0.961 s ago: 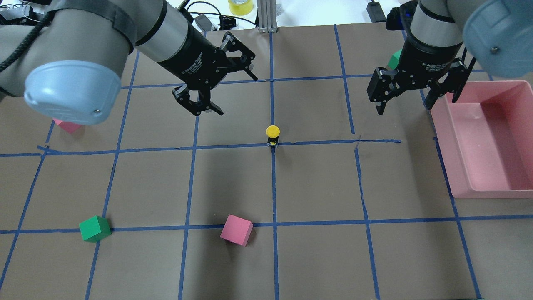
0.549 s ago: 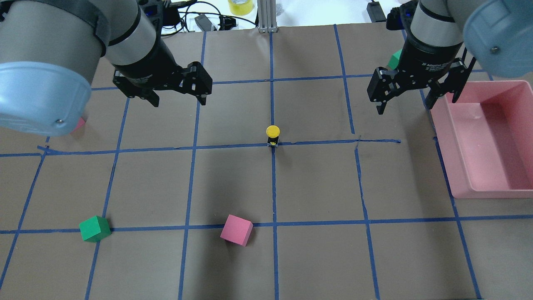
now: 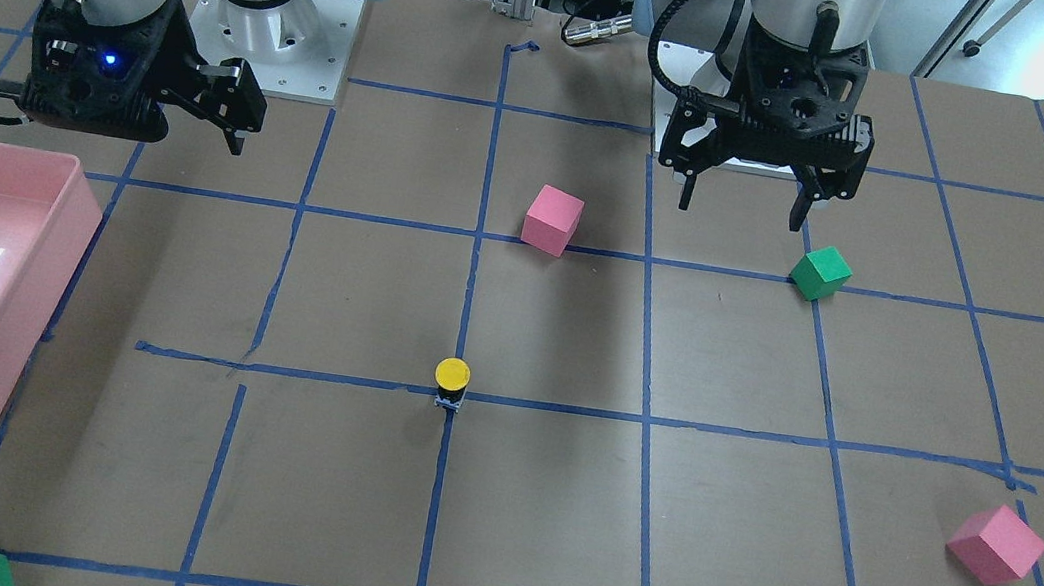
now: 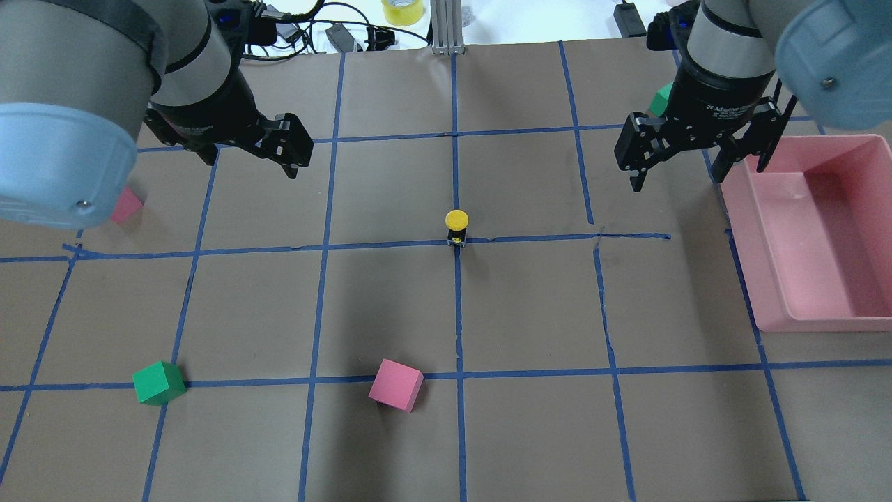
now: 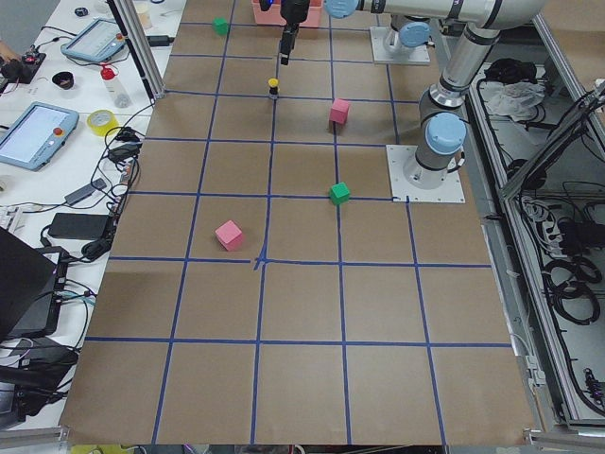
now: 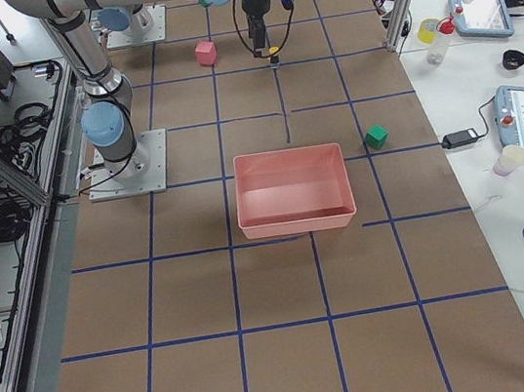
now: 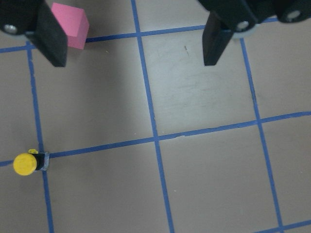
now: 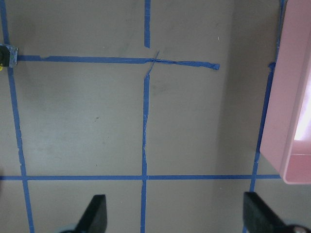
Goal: Align button upright
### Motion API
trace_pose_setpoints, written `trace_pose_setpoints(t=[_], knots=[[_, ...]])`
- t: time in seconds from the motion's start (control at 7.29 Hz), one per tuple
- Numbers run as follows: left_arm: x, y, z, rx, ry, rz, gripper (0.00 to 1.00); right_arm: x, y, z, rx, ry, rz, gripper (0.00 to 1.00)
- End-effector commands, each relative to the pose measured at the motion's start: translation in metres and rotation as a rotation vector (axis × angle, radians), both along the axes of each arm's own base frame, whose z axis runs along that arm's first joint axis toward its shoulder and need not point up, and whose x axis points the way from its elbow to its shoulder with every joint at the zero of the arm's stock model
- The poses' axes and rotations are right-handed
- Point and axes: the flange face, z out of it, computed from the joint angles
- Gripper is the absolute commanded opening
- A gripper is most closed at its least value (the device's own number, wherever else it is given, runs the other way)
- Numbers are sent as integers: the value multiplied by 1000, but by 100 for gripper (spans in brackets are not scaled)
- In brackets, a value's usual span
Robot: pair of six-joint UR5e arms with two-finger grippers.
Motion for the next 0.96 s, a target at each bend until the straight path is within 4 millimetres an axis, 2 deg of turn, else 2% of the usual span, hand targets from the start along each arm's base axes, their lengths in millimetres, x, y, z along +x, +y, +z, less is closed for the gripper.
trace_pose_setpoints(t=[0.0,0.14,0.41,0.82], knots=[[4,-11,3,11,144,18,100,0,0,0,-2,-3,-1,100],[19,-11,4,9,139,55,100,1,0,0,-2,-3,0,100],[21,-5,-6,19,142,62,100,1,0,0,-1,-3,0,100],[21,-2,-6,23,137,62,100,1,0,0,-1,0,2,100]])
